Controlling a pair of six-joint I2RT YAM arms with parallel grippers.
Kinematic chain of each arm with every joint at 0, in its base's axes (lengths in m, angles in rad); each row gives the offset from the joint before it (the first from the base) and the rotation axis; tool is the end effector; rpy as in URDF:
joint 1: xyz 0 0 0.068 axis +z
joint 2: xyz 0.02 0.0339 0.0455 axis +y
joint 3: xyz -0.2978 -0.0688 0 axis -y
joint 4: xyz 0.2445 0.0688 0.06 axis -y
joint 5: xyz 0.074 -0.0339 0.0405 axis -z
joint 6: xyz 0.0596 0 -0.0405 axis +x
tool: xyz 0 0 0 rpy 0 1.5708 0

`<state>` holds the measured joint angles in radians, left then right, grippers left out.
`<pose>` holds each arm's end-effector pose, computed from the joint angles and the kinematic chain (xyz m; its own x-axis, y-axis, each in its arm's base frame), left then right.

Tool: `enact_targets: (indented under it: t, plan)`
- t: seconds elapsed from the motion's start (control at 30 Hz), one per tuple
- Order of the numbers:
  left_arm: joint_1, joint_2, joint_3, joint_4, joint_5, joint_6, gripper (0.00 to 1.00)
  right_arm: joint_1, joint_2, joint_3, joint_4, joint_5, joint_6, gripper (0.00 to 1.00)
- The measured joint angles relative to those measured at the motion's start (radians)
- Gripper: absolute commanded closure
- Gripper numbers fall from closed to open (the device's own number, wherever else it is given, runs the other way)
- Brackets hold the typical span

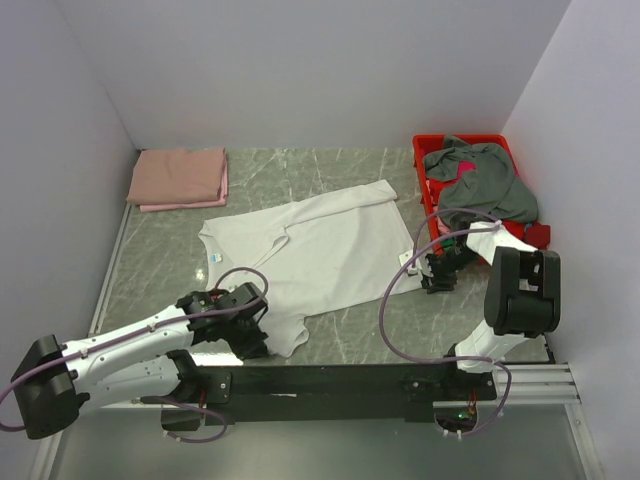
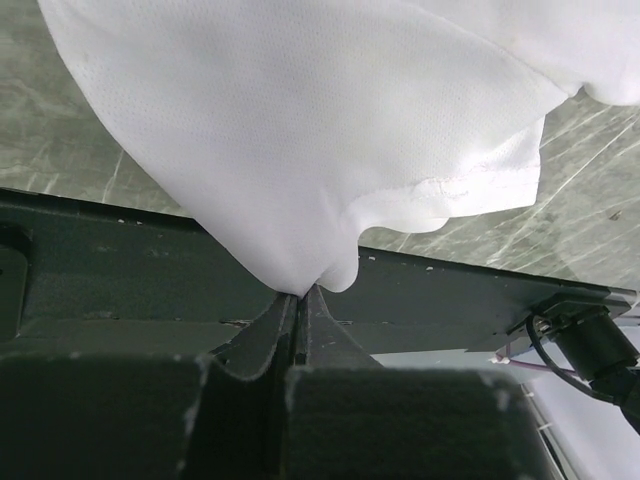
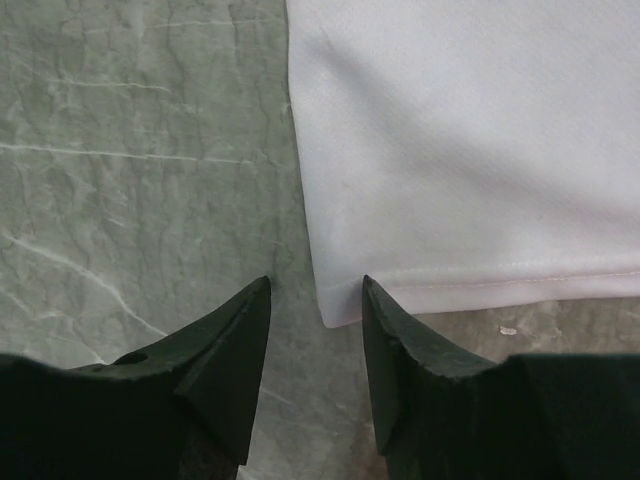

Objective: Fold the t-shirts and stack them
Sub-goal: Fold the tshirt

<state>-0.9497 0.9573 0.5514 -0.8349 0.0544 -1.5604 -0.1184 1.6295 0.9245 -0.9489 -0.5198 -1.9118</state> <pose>0.0789 -0.1158 0.1893 -0.8280 -0.5587 0.0481 -0.5419 0.7752 -0.3246 0.2539 -0.0004 0.1727 0.1957 -0.8470 -0.4942 -0.9806 -0.1757 -0.0873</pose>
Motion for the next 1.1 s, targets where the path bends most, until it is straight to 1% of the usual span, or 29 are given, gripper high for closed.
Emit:
enact_targets:
  t: [0.27,0.33,0.4,0.43,0.57,0.77,1.1]
  plan:
    - [0.054,-0.014,0.058,-0.045,-0.014,0.034,1.0,0.0,0.011,0.0,0.033,0.0,0.011,0.71]
    - [0.073,-0.026,0.078,-0.056,-0.02,0.048,1.0,0.0,0.011,-0.004,0.052,0.003,0.019,0.79]
    - [0.097,-0.032,0.098,-0.07,-0.026,0.062,1.0,0.0,0.005,-0.011,0.07,0.003,0.029,0.82]
    - [0.109,-0.033,0.108,-0.076,-0.027,0.073,1.0,0.0,-0.003,-0.018,0.08,0.005,0.037,0.86]
    - [0.201,-0.033,0.152,-0.1,-0.027,0.132,1.0,0.0,-0.034,-0.041,0.12,0.023,0.074,0.88]
    - [0.393,-0.028,0.249,-0.127,-0.031,0.263,1.0,0.0,-0.067,-0.046,0.159,0.072,0.148,0.91]
    - [0.6,0.053,0.419,-0.111,-0.033,0.431,1.0,0.041,-0.076,-0.031,0.186,0.095,0.286,0.95]
